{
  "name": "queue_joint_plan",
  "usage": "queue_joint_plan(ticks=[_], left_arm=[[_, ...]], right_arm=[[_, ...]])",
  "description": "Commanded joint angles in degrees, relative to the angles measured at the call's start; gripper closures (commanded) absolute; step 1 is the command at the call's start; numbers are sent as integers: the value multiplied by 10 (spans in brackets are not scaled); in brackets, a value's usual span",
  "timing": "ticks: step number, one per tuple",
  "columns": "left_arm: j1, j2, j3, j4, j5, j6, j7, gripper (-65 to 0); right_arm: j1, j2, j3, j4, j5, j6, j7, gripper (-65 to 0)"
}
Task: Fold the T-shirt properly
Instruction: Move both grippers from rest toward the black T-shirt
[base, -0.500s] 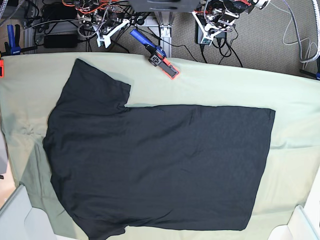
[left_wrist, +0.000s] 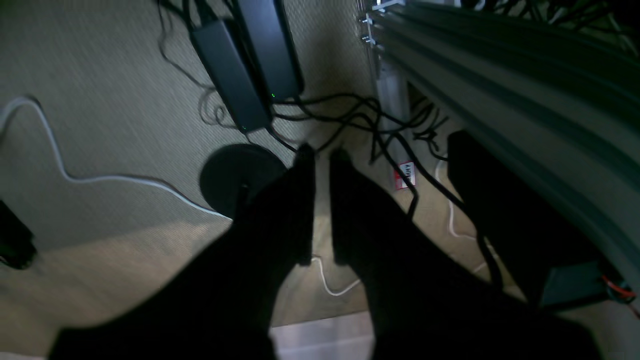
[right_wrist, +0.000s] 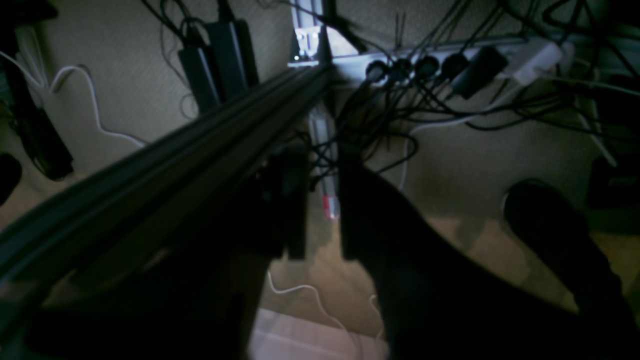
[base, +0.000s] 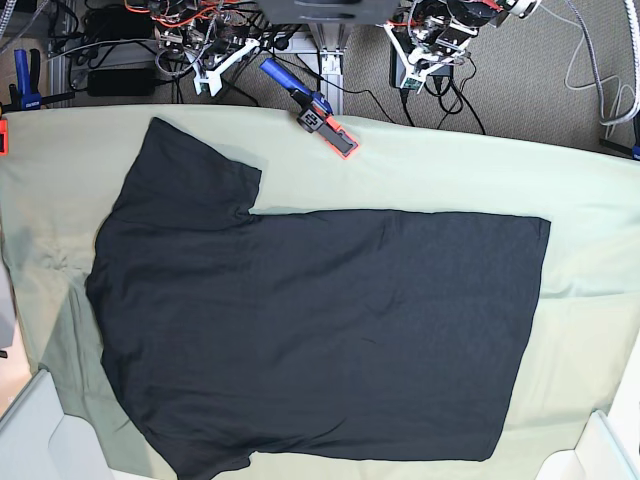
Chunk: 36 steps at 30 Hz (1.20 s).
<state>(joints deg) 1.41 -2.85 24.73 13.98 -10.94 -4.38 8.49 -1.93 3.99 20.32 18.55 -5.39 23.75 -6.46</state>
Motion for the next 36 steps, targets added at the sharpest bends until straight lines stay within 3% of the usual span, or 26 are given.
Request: queue_joint_plan(ticks=[1,5,10,16,23,32,36], left_arm=[[-1,-1,0,4,6,-10,-6,-54],[12,-8,0,19,7,-13,-9,-54],[56,-35,0,90,7,-57,-44,-54],[123,-68,0,203,7,-58,-46,-54],[221,-115,0,378,-2,-57,-36,-54],[360,-169,-82,657,-51,-63,22,-54],[400,-182,-142,766,-105,-130,78,-54]], right_arm=[[0,3,-1,4,2,20,3,-99],[-14,7,-1,13,2,20,3,-99],[-46,9,-7,52,3,20,2,-99],[-105,16,-80,125,17,21,1,-99],[-211,32,-139,283,101,22,-96,-99],[-367,107,-138,540,217,22,-160,-99],[-416,142,-133,639,237,22,-181,-99]])
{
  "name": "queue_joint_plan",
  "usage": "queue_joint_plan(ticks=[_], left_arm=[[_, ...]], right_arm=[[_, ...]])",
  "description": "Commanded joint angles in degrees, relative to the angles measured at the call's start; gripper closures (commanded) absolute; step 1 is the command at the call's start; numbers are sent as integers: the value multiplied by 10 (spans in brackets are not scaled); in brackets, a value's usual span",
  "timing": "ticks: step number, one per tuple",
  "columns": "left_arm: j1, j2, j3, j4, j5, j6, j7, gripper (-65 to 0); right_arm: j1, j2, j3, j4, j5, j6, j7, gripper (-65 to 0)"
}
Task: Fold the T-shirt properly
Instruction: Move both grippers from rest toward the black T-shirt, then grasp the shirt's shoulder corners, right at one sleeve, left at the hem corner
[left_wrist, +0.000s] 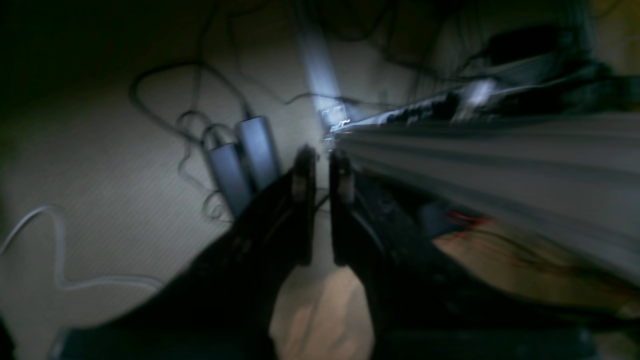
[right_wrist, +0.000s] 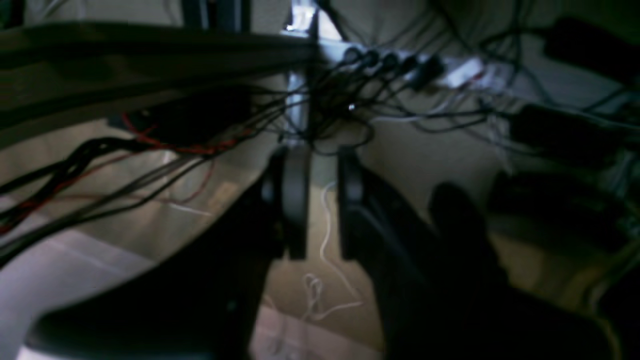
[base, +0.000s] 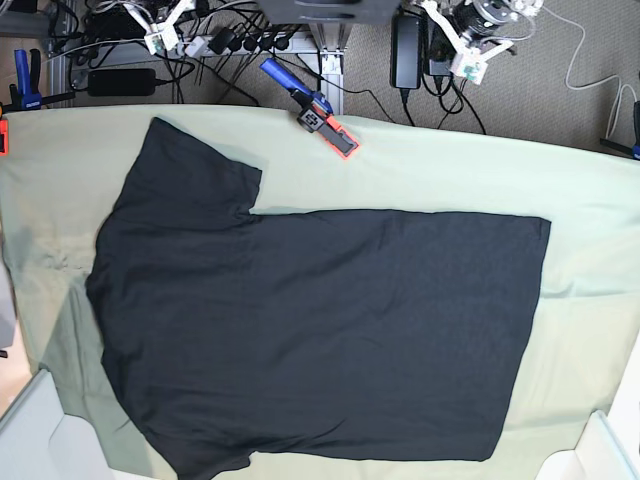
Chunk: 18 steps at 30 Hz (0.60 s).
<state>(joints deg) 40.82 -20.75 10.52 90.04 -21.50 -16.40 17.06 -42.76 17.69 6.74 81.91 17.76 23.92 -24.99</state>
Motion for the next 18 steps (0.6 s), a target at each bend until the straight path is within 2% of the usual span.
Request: queue_joint_plan(ticks=[1,5,7,11,13,16,18], left_arm=[[15,-4,-17,28,-18,-27,7,-54],[45,-4,-92,103,-114,-97,69,-64],[57,-9,-127,130,-168,-115,101,-111],[69,-30,-186,169,-247,-118,175,-218],[68,-44,-211,186,-261,-119,209,-220],[69,-67,-241,203,-260,-119,217,-220],[68,-79,-258,208,-261,-119,217,-220]], right_arm=[[-17,13,6,29,15,20,-6,-100],[-50,36,38,118,78,20,-59,-100],[-64,43,65,160,114,21,-83,-100],[-82,44,125,238,196,23,-140,-121],[-84,44,153,271,230,23,-160,-183],[-77,43,186,311,248,22,-160,-283],[-60,43,200,325,256,22,-160,-306]])
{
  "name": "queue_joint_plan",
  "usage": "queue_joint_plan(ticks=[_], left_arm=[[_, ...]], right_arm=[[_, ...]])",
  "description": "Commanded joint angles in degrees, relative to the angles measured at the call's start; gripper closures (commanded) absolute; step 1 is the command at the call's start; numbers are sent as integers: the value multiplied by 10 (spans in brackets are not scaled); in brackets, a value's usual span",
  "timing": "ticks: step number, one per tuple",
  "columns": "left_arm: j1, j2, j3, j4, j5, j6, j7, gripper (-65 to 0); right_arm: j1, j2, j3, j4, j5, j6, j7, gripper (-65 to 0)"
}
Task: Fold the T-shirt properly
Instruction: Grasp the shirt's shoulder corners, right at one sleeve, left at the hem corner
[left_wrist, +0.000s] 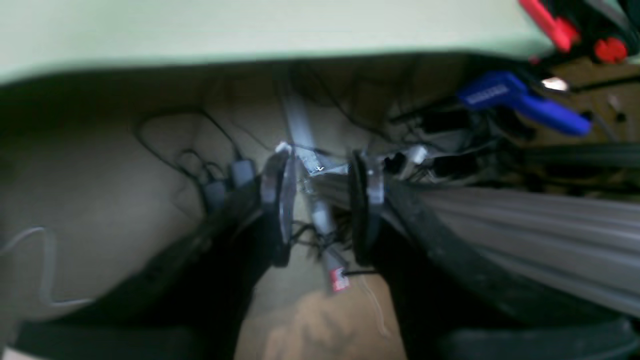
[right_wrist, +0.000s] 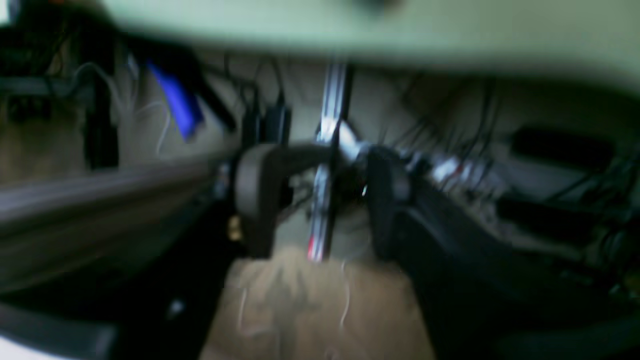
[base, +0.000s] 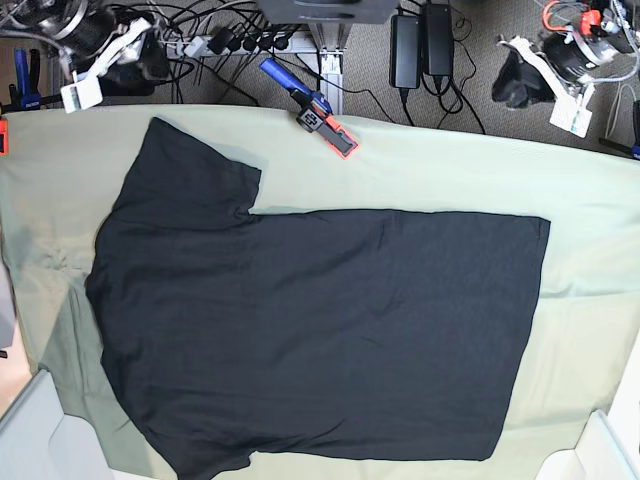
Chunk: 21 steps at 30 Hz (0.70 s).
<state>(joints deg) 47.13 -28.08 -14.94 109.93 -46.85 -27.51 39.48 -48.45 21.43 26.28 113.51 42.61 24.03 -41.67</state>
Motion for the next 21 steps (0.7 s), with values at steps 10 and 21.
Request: queue_joint_plan(ticks=[10,21], left_arm=[[6,-15,-35,11,30,-8,-22,-220],[8,-15,-35,11,50,-8,-22,-220]], right_arm=[[149,-17,8,-75,-2,14,6,-335],[231,-41,7,-174,14,15,-7,-335]])
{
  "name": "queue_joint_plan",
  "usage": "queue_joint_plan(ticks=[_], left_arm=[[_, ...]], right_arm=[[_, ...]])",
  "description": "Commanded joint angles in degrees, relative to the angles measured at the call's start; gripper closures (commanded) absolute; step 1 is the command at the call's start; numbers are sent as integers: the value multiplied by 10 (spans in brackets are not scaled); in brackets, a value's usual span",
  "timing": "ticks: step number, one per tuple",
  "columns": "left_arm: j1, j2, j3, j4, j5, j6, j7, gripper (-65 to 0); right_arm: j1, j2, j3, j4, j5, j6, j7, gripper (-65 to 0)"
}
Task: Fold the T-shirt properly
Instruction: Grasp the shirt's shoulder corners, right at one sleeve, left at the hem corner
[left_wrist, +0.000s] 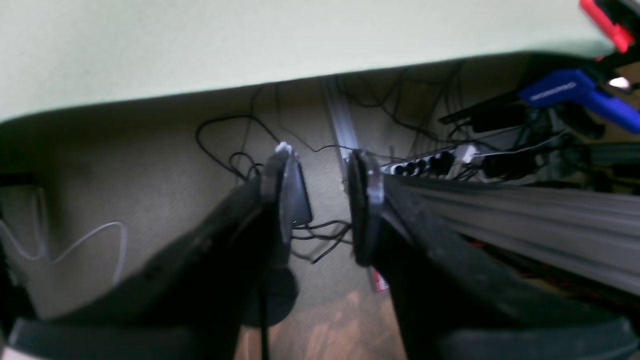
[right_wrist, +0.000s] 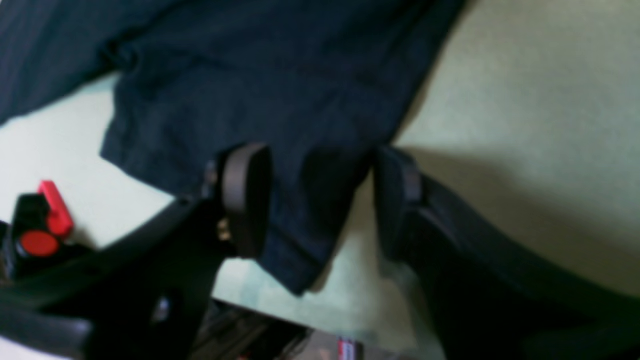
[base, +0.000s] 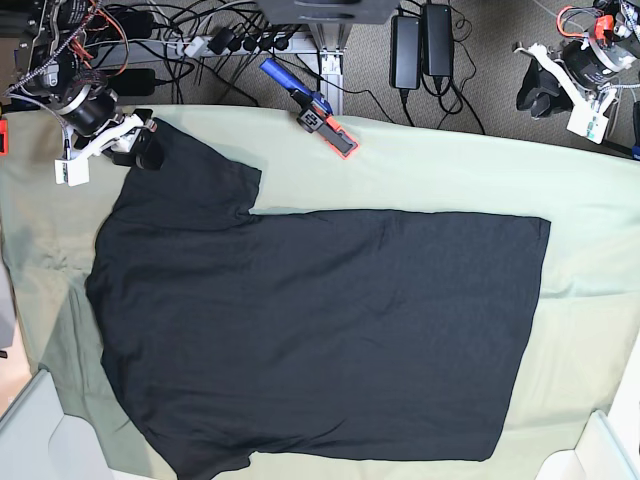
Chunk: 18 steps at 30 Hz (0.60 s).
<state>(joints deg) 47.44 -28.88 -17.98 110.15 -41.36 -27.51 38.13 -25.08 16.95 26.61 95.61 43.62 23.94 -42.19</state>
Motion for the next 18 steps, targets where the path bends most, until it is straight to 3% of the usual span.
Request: queue_joint_plan(ticks=[1,8,13,18], left_arm=[[5,-8,-5,9,-3,-8,-7,-220],[-8,-9,-5,9,-4,-5,1,-234],[-38,-11,-5,5,-3,25,3,-350],[-89,-23,-5,-14,1,27,3,-353]], right_arm=[[-3,1,3,5,3,16,-1,-335],[-2,-40,-8,5,4,16,-3,-335],[-2,-78,-23,5,3,16,-3,-335],[-2,-103,-24,5,3,16,-3,-334]])
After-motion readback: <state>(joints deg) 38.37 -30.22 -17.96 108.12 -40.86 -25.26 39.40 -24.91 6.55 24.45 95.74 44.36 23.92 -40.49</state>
